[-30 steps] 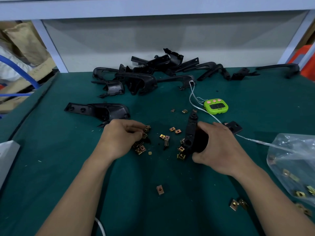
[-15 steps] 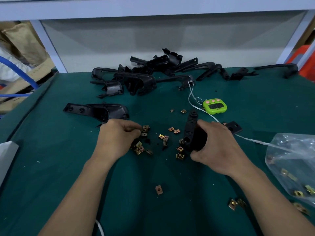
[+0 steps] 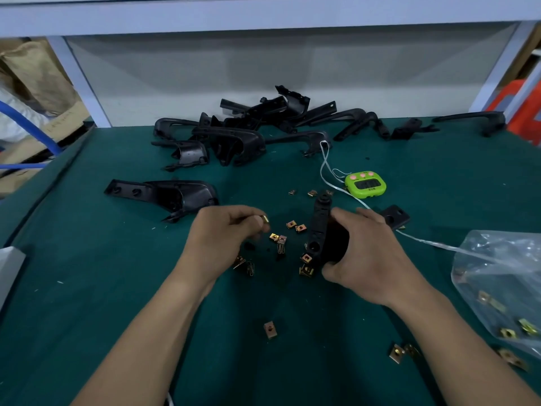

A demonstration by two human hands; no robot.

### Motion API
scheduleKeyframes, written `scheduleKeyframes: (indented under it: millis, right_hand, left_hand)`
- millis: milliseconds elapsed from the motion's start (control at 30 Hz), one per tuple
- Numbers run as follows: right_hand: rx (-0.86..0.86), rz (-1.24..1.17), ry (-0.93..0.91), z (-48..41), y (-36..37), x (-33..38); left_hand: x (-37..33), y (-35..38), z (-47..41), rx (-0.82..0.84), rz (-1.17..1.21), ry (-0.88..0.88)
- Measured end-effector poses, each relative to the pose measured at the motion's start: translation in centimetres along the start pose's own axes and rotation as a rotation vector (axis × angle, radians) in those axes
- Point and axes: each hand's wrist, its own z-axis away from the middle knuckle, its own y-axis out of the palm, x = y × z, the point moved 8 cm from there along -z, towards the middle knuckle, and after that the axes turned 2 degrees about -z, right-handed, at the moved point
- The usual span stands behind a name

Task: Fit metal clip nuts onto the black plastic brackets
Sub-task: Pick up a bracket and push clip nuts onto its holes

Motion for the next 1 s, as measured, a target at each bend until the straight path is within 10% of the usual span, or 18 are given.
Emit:
scheduleKeyframes:
  millis: [133, 433, 867, 1000]
  right_hand:
    - [0.02, -0.009, 0.004, 0.1, 0.2, 0.2]
    - [-0.084, 0.073, 0.204, -0.1, -0.9, -3.4]
    - [0.022, 0.345, 0.305, 0.5, -0.4, -4.0]
    - [-0.194, 0.407, 0.233, 0.7, -2.5, -1.9]
  left_hand:
    - [-0.4, 1.4, 0.7, 0.026, 0.151, -0.034]
    - [0.7, -2.6, -0.2, -0.254, -0.292, -0.001]
    - [-0.2, -0.6, -0.1, -0.158, -0.5, 0.112]
    - [0.0, -0.9, -0.2, -0.163, -0.549, 0.119]
